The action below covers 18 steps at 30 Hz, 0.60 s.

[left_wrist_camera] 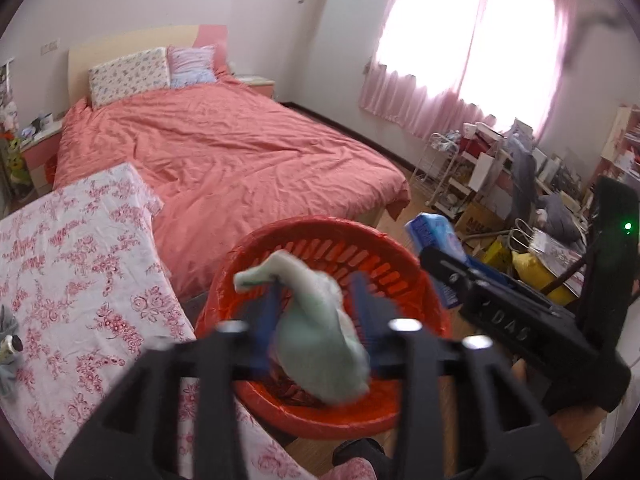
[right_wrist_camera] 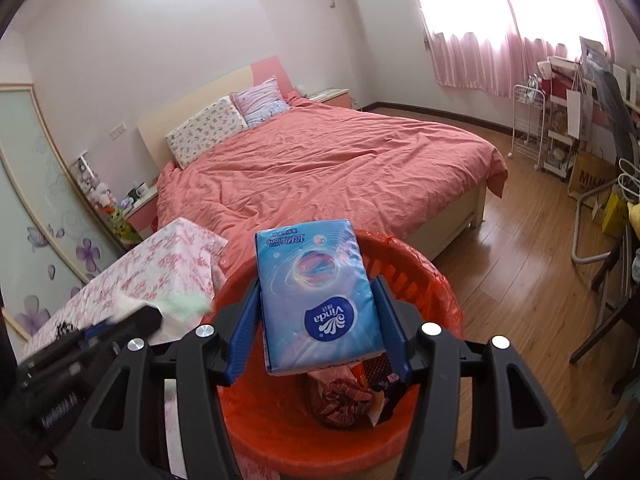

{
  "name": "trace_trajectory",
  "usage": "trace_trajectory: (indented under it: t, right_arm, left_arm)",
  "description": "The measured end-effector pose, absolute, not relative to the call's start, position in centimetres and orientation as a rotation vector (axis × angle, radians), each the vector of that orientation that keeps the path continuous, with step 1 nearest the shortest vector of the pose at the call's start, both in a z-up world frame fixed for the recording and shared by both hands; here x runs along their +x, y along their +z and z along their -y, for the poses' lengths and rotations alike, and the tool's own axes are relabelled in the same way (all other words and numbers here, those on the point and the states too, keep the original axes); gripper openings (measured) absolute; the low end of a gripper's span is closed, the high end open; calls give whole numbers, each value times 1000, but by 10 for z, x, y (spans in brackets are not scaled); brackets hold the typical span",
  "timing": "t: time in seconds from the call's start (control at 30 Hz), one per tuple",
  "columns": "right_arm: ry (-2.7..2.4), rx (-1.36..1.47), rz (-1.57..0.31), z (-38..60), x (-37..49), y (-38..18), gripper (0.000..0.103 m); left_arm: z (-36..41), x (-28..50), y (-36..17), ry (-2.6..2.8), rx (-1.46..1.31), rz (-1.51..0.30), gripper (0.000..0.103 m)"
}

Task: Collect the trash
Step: 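Carry sock and tissue pack over the orange basket and open both tools, then return the left tool to the brown hair clip while the right tool returns to the table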

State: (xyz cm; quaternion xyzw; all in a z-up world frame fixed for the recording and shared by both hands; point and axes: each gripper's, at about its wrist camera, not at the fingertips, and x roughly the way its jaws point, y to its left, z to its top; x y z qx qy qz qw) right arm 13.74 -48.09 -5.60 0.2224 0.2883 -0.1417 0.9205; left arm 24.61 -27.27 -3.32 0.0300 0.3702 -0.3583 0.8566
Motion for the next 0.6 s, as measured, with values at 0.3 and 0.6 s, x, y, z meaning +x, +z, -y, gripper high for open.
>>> trace_trajectory:
  t: [0.3, 0.6]
  right_arm:
    - [-283, 442, -631, 476, 137, -70, 70]
    - [-226, 399, -692, 440, 142, -79, 70]
  left_arm:
    - [228, 272, -51, -585, 68, -811, 67]
    - [135, 278, -58, -395, 126, -804, 71]
